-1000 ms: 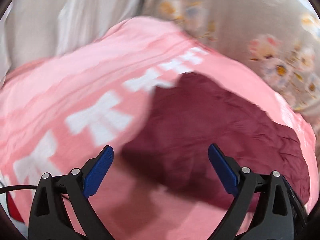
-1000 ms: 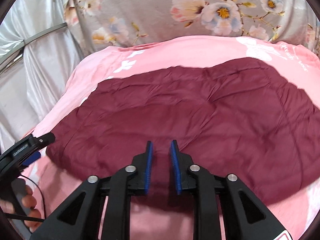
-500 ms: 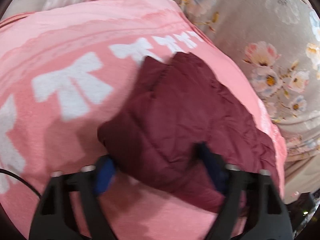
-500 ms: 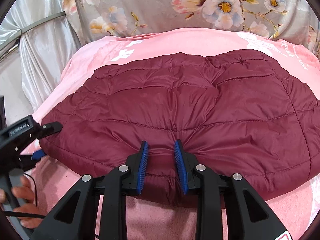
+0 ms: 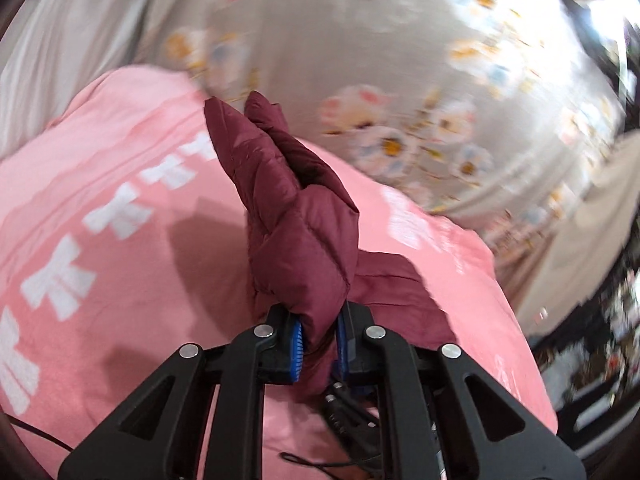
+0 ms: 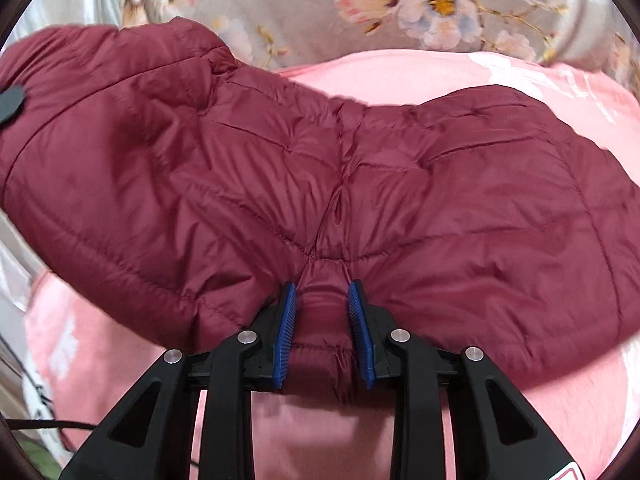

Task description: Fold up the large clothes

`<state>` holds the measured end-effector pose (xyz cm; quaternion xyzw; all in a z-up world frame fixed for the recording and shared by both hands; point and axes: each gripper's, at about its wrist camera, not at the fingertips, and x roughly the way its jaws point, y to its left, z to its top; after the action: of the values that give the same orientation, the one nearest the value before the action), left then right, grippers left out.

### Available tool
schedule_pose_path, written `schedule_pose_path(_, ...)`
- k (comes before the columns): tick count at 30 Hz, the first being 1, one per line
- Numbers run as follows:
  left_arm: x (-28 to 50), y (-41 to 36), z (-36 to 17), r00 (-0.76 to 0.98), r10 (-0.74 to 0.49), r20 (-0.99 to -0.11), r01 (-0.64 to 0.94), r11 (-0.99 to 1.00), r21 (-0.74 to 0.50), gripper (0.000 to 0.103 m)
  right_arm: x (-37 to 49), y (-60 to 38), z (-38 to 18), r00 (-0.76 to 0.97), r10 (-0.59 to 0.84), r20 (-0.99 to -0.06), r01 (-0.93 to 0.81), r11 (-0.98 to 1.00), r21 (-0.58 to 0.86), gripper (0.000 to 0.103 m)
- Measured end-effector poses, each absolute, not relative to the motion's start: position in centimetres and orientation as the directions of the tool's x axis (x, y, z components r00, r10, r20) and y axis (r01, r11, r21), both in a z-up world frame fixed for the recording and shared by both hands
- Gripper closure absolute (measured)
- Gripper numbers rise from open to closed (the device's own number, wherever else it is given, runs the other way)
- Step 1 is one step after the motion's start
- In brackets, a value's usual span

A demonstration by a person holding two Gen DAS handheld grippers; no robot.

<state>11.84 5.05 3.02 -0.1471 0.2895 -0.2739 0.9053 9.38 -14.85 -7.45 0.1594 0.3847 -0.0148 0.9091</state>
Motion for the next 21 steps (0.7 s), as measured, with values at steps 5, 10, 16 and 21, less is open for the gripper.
schedule_pose_path(5,10.0,0.2,5.3,0.635,-0.634,-0.441,0.516,0.773,-0.368,0.091,6.7,-17.7,-7.9,0.702,0.151,-0.696,0.179,0.909,0.377,0.080)
schedule_pose_path(10,9.6,-6.1,5.9,0.607,-0.635,-0.477,0.572,0.766,-0.292,0.091,3.3,-19.9,-5.7,0.733,0.158,-0.662,0.169,0.900,0.402,0.079)
schedule_pose_path(16,9.8,-14.4,4.9,0.523,-0.635,-0.569,0.627,0.739,-0.248,0.091,-3.5,-24.6,-4.1,0.750,0.015,-0.661,0.252,0.918,0.307,0.078)
schedule_pose_path(21,10.1,-22.9,1.2,0.428,-0.595,-0.681,0.663,0.718,-0.211,0.091,-7.5,-28.6,-4.9,0.719,-0.095,-0.689,0.359,0.899,0.251,0.078)
